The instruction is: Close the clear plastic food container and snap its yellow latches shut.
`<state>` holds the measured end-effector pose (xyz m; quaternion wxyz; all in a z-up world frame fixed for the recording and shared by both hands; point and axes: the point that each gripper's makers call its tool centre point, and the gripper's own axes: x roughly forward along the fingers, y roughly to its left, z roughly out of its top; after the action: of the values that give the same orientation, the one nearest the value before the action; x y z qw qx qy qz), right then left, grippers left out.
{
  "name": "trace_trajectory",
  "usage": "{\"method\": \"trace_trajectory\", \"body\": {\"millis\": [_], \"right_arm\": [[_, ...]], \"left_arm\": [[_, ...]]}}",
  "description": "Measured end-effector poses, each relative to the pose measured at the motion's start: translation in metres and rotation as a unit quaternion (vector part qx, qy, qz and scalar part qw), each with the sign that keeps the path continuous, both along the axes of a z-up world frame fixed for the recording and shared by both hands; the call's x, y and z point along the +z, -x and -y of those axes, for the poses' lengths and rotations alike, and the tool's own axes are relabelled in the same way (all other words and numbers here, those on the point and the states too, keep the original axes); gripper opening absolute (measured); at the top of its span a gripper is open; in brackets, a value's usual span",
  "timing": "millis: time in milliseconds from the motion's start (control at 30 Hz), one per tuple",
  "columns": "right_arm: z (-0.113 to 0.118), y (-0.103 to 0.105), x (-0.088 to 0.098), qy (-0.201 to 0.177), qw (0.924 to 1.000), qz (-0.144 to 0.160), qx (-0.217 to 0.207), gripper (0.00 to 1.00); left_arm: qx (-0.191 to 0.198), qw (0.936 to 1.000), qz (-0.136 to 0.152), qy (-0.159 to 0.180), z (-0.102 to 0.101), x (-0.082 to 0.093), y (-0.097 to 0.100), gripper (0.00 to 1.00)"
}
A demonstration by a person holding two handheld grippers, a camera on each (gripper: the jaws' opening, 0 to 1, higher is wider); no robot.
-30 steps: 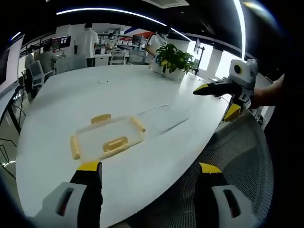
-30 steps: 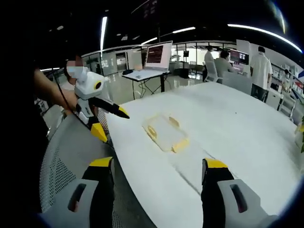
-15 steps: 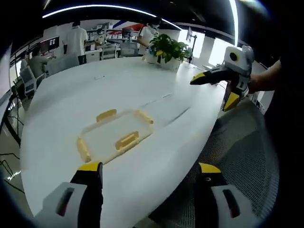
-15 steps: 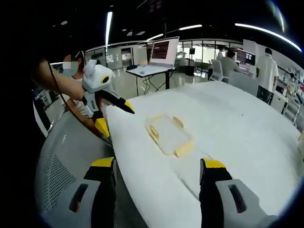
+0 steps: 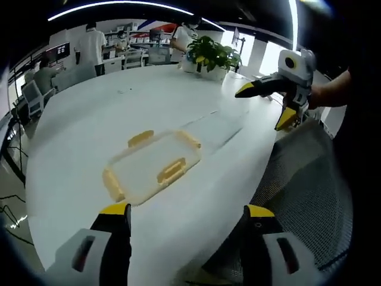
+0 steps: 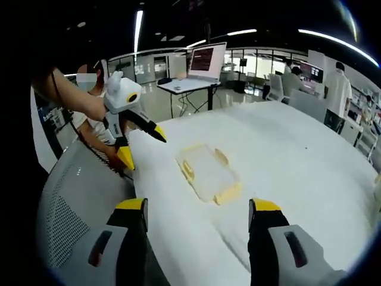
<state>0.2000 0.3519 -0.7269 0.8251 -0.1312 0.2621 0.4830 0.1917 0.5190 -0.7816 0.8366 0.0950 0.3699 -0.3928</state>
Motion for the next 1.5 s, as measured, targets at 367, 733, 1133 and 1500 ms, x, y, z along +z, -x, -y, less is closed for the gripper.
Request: {"method": "trace_trajectory", "body": {"millis": [367, 733, 1133, 1500], "right_arm": [[-0.018, -0.018, -0.009, 0.013, 0.9996, -0.005, 0.025, 0.67], [-0.027, -0.039, -0.024, 0.063, 0.9964, -0.004, 0.056, 0.66], [-0.041, -0.057, -0.049, 0.133, 0.9826, -0.013, 0.128, 0.62], [-0.037, -0.070, -0.070, 0.192, 0.9658, -0.022, 0.172, 0.56]], "left_arm": [[-0.051, 0.9979, -0.006, -0.038, -0.012, -0.008, -0.022, 0.72], [-0.061, 0.9969, -0.025, -0.043, -0.011, -0.015, -0.043, 0.71], [-0.115, 0.9883, -0.031, -0.095, -0.027, -0.027, -0.064, 0.69], [-0.151, 0.9801, -0.042, -0.122, -0.033, -0.039, -0.072, 0.67]]}}
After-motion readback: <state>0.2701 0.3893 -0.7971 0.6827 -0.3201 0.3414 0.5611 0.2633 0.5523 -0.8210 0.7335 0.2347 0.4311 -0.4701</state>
